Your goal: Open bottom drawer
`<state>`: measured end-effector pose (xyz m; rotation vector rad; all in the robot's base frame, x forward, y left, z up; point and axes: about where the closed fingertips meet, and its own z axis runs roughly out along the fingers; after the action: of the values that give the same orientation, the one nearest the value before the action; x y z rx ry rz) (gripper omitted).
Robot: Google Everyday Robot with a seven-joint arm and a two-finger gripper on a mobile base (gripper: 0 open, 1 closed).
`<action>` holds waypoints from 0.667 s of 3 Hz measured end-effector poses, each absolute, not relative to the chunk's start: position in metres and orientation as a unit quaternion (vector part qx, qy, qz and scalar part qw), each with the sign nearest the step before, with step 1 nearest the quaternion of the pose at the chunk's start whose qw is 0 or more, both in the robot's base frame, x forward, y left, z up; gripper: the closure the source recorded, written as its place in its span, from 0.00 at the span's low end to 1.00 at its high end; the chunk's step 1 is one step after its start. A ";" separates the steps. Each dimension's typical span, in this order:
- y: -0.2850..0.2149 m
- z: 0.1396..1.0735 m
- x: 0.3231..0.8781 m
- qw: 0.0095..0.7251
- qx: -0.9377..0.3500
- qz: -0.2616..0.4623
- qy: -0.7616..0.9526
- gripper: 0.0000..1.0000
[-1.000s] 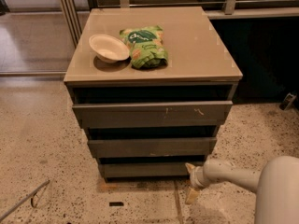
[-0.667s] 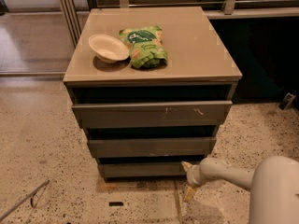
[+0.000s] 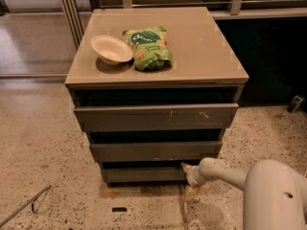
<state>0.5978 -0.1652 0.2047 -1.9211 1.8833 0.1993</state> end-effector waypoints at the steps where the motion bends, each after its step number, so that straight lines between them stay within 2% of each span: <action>1: -0.157 0.177 0.628 0.209 -0.694 0.079 0.684 0.00; 2: -0.157 0.176 0.628 0.208 -0.694 0.080 0.684 0.00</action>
Offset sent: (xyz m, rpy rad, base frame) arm 0.0463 0.0077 -0.0449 -0.0151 0.0530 -0.0143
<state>0.6278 -0.1568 0.1764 -1.9321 1.9045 0.2214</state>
